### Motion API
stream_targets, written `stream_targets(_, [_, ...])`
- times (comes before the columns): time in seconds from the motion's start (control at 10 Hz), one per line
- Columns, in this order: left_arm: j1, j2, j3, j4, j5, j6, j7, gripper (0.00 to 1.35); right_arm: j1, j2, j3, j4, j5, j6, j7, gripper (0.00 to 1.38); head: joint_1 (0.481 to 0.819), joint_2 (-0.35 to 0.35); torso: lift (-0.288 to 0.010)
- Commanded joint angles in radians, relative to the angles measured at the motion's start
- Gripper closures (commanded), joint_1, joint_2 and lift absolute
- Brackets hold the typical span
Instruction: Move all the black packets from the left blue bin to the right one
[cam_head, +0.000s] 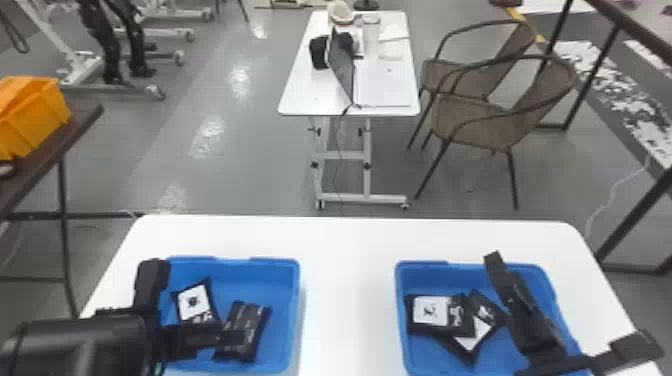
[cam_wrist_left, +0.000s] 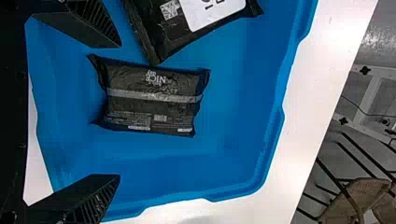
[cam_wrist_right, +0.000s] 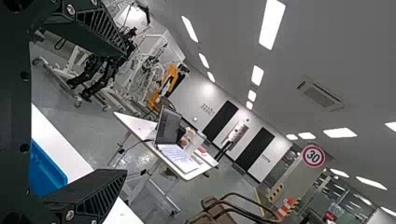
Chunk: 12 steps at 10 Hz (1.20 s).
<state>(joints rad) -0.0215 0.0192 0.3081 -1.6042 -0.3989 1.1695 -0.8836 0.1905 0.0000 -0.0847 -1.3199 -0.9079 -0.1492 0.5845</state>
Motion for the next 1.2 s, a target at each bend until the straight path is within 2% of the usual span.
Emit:
stream_targets(0.0, [-0.021, 0.01, 0.002, 0.056, -0.005, -0.016, 0.0, 0.0, -0.002, 0.001, 0.0, 0.005, -0.006, 0.0, 0.002, 0.11, 0.695, 0.066, 0.0])
stream_targets(0.3, [-0.075, 0.013, -0.003, 0.182, -0.008, -0.091, 0.005, 0.0, -0.002, 0.001, 0.0, 0.007, -0.014, 0.0, 0.006, 0.11, 0.695, 0.069, 0.0])
stream_targets(0.7, [-0.126, 0.027, -0.018, 0.296, -0.012, -0.128, 0.014, 0.0, 0.0, 0.001, 0.0, 0.015, -0.032, -0.001, 0.012, 0.11, 0.695, 0.062, 0.0])
stream_targets(0.8, [-0.132, 0.028, -0.027, 0.316, -0.021, -0.126, 0.014, 0.02, -0.002, 0.001, 0.0, 0.016, -0.035, -0.001, 0.015, 0.11, 0.695, 0.061, 0.0])
stream_targets(0.9, [-0.14, 0.034, -0.044, 0.334, -0.024, -0.128, 0.021, 0.14, -0.002, 0.001, 0.0, 0.018, -0.039, 0.0, 0.017, 0.11, 0.695, 0.057, 0.0])
stream_targets(1.0, [-0.144, 0.036, -0.049, 0.345, -0.026, -0.129, 0.028, 0.2, -0.002, 0.001, 0.0, 0.018, -0.042, 0.0, 0.018, 0.11, 0.695, 0.055, 0.0])
stream_targets(1.1, [-0.149, 0.036, -0.05, 0.357, -0.026, -0.129, 0.028, 0.22, -0.002, 0.001, 0.0, 0.019, -0.045, 0.0, 0.02, 0.11, 0.695, 0.055, 0.0])
